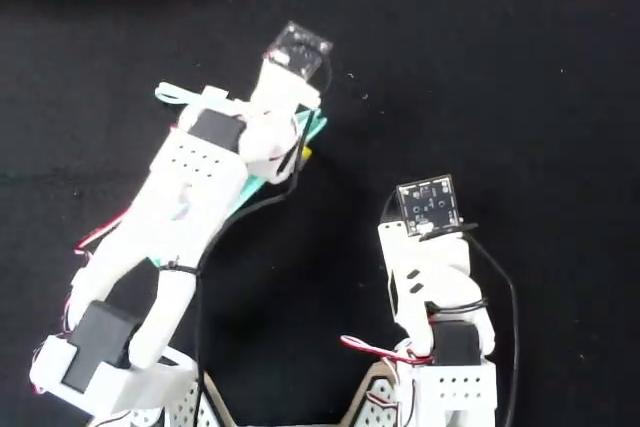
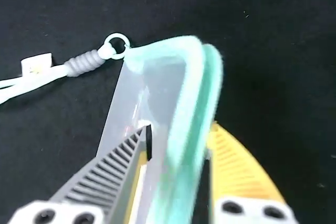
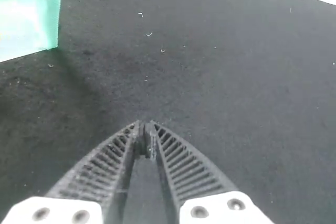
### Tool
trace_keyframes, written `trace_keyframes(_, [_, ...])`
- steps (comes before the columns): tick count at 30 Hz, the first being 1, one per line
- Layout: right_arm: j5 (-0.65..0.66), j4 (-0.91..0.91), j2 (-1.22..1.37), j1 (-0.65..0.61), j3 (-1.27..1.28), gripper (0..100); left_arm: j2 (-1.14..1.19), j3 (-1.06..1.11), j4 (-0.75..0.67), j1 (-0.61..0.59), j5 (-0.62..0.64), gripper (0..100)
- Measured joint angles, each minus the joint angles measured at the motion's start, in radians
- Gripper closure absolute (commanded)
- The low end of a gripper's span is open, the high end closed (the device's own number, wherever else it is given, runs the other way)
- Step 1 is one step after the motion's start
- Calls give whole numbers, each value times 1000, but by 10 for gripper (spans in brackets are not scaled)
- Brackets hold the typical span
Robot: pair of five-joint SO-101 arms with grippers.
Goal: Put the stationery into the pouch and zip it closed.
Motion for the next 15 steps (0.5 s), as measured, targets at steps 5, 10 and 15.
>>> trace_keyframes(5, [0, 0, 0, 0, 0, 986, 0, -239, 253, -18, 6, 940])
trace_keyframes(10, [0, 0, 0, 0, 0, 986, 0, -437, 471, -32, 6, 943])
trace_keyframes(15, [0, 0, 0, 0, 0, 986, -2, -434, 531, -94, 6, 969])
